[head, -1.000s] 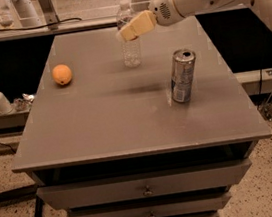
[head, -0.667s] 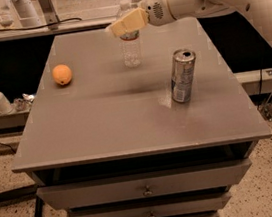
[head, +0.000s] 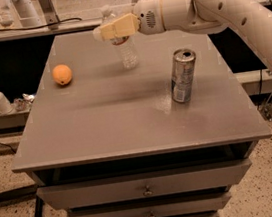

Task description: Knock water bottle over

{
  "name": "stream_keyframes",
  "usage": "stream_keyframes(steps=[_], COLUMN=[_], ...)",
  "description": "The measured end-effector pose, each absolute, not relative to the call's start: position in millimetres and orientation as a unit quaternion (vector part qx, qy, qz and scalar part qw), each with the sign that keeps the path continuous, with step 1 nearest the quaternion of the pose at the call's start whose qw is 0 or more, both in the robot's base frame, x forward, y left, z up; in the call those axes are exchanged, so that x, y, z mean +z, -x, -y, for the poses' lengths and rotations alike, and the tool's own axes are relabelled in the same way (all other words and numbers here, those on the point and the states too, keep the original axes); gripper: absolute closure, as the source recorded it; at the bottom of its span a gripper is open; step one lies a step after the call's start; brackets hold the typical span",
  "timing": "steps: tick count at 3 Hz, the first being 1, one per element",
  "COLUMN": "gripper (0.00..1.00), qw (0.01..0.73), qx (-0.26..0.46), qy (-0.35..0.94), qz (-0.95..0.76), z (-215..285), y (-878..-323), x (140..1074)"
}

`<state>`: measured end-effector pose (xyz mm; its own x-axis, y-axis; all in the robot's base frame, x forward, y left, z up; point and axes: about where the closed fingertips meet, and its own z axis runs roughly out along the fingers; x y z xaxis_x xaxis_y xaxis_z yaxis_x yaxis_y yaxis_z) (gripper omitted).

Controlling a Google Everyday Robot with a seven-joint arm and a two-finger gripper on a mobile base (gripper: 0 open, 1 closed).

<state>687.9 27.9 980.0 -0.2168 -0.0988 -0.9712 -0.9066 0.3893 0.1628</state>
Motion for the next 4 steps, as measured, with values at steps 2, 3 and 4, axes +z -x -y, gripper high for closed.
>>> stream_keyframes(steps=[2, 3, 4], gripper=[0.0, 0.0, 0.0], qw=[0.489, 0.489, 0.49], qx=[0.439, 0.436, 0.425], qy=[0.386, 0.39, 0.396], qz=[-0.647, -0.647, -0.649], z=[-23, -20, -11], y=[-649, -646, -643], x=[983, 982, 981])
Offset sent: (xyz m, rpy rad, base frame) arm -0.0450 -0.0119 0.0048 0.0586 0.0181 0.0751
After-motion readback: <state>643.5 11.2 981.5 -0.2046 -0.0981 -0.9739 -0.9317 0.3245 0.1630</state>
